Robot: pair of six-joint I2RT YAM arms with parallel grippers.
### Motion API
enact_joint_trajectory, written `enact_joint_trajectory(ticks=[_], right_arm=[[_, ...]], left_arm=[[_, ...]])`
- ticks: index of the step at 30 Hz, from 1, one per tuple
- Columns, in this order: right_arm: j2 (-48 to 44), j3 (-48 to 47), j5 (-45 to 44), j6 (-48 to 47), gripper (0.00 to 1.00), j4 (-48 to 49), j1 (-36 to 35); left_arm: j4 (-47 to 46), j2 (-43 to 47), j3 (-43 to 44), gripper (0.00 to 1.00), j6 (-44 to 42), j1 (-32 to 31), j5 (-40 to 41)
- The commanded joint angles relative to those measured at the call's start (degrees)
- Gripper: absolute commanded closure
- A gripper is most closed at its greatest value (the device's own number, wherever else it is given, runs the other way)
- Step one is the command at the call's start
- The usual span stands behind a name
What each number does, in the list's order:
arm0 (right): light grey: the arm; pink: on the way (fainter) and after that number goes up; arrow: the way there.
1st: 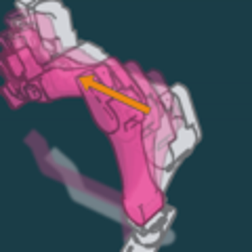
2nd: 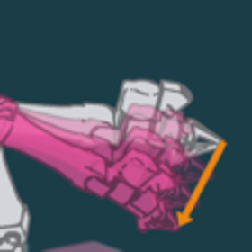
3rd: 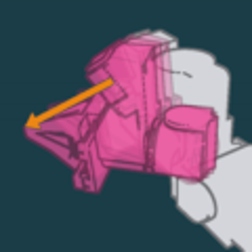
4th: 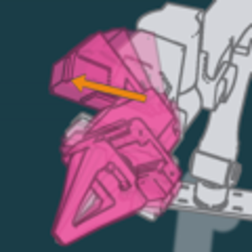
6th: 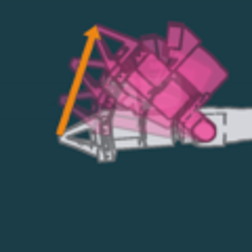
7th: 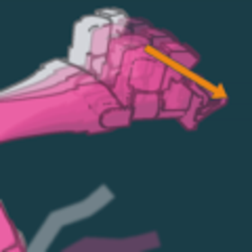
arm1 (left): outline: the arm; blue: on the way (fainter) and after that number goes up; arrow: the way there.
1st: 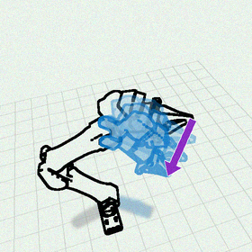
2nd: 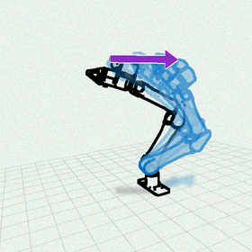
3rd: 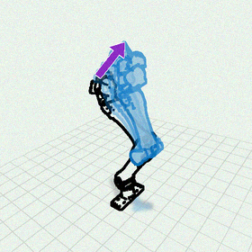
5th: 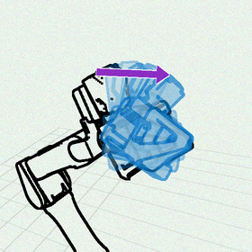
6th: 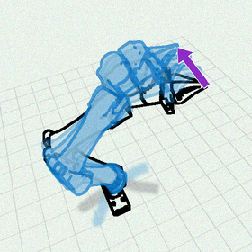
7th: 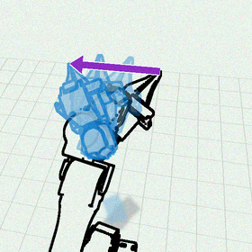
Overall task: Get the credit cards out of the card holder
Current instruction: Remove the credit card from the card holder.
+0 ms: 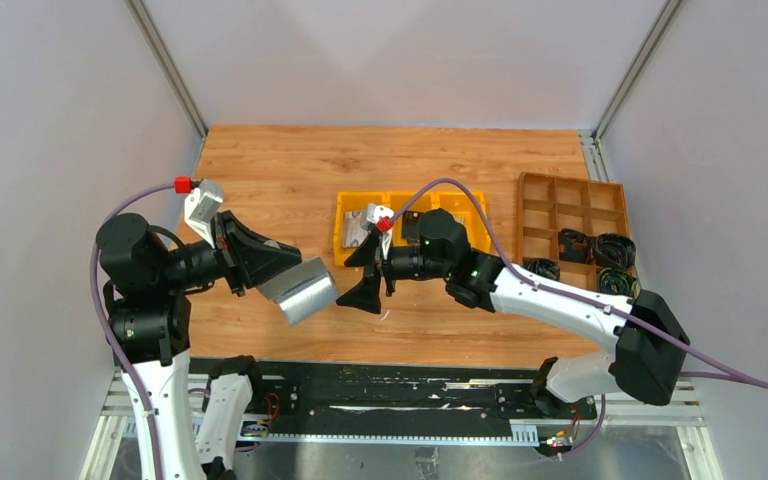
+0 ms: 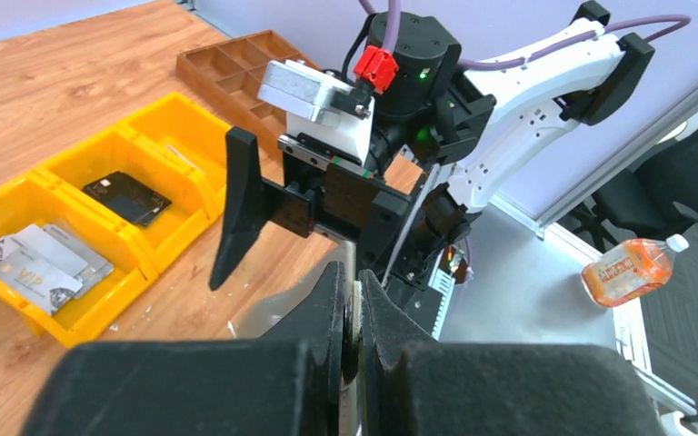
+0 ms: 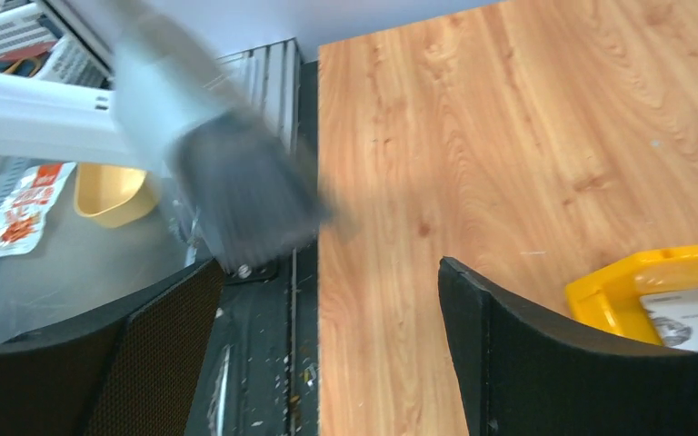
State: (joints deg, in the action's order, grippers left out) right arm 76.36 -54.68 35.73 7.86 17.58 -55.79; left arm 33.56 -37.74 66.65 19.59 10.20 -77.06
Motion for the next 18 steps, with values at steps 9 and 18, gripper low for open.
enact_joint_trajectory(ticks=[9, 18], right_arm=[[3.1, 2.6, 0.6, 3.0, 0.09, 20.8, 0.6], [6.5, 1.9, 4.4, 5.0, 0.08, 26.6, 0.3]], left_arm=[[-0.9, -1.0, 5.1, 1.00, 4.5, 0.0, -2.2], [-0.9, -2.0, 8.1, 1.00, 5.7, 0.0, -2.1]])
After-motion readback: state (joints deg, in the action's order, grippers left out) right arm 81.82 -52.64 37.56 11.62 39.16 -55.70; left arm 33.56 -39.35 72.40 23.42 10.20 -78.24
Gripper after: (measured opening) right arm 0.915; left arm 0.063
